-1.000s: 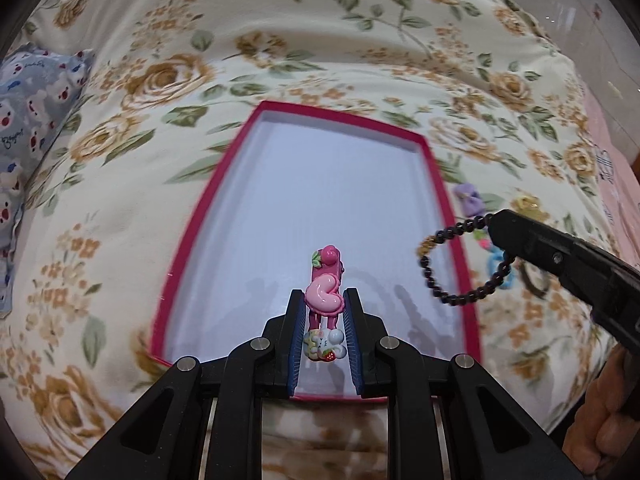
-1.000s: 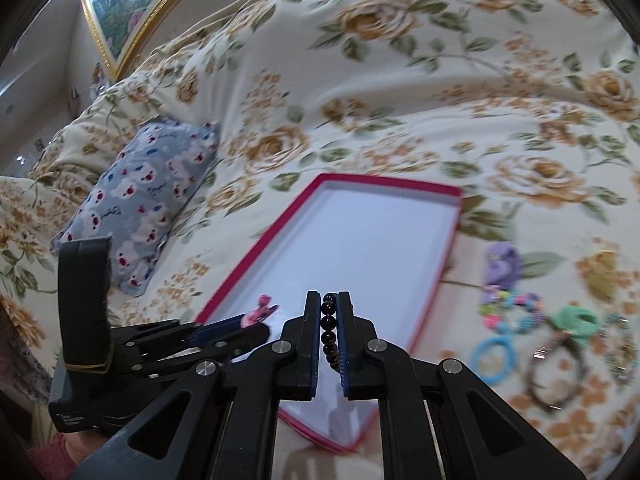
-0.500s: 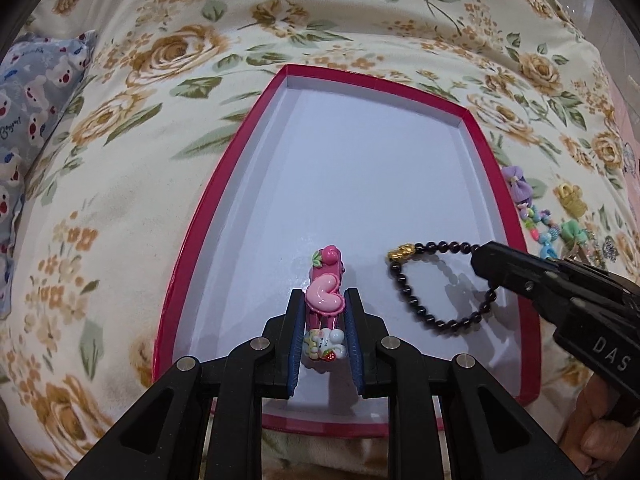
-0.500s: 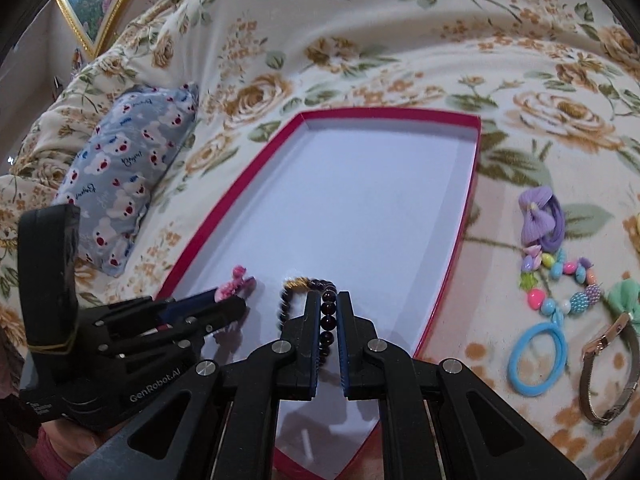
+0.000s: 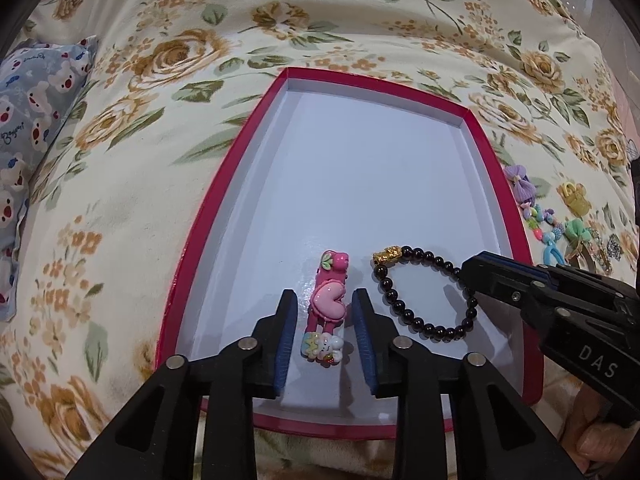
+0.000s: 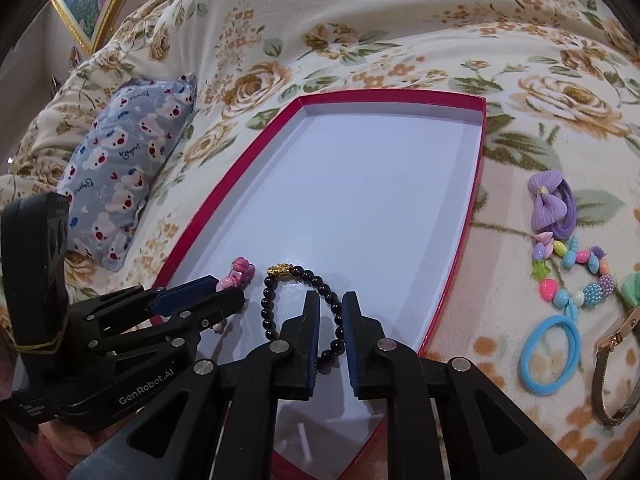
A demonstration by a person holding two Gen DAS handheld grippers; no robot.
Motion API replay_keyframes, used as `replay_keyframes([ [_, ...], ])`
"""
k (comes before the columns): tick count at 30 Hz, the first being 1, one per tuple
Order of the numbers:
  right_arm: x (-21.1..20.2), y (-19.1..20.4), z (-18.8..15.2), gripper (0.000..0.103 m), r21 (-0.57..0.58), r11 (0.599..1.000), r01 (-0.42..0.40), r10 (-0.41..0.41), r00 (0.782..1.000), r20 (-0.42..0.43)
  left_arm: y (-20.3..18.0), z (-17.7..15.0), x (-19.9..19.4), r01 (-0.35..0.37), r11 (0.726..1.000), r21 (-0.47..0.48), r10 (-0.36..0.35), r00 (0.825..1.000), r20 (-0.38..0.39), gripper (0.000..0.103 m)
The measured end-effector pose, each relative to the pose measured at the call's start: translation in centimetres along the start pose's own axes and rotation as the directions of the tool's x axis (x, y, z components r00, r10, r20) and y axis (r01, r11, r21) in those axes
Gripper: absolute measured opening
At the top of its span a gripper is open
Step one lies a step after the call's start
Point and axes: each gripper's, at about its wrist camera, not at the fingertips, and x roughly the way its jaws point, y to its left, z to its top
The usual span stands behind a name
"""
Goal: Organize jewelry
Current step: 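Open both tools to release the clip and bracelet in the tray, then withdraw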
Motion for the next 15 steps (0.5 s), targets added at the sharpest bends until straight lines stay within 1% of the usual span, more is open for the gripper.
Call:
replay_keyframes([
  [4, -1.2, 0.2, 0.1, 0.017, 0.001, 1.000, -0.008, 0.008, 1.000, 0.021, 0.2, -0.2, -0.9, 0.007, 1.000, -0.019, -0.007, 1.000, 0.017, 0.030],
  [8, -3.0, 0.4, 0.0, 0.029, -0.007, 1.000, 0.001, -0.001, 0.998, 0.060, 0.5, -0.4, -2.3, 0.020, 0.999, -0.043, -0.018, 0.999, 0.050, 0.033],
  [10, -4.0, 0.4, -0.1, 0.031, -0.005, 1.000, 0.006, -0.006, 0.997, 0.078, 0.7, -0.6, -3.0, 0.031, 0.998, -0.055, -0.027, 0.998, 0.064, 0.035],
  [13, -5.8, -0.3, -0.5, 0.033, 0.005, 1.000, 0.029, -0.029, 0.994, 0.109, 0.6, -1.0, -4.1, 0.052, 0.996, -0.070, -0.046, 0.995, 0.083, 0.039],
  [15, -6.9, -0.9, -0.8, 0.036, 0.019, 0.999, 0.046, -0.048, 0.991, 0.126, 0.5, -1.2, -4.7, 0.066, 0.995, -0.073, -0.060, 0.994, 0.090, 0.041],
])
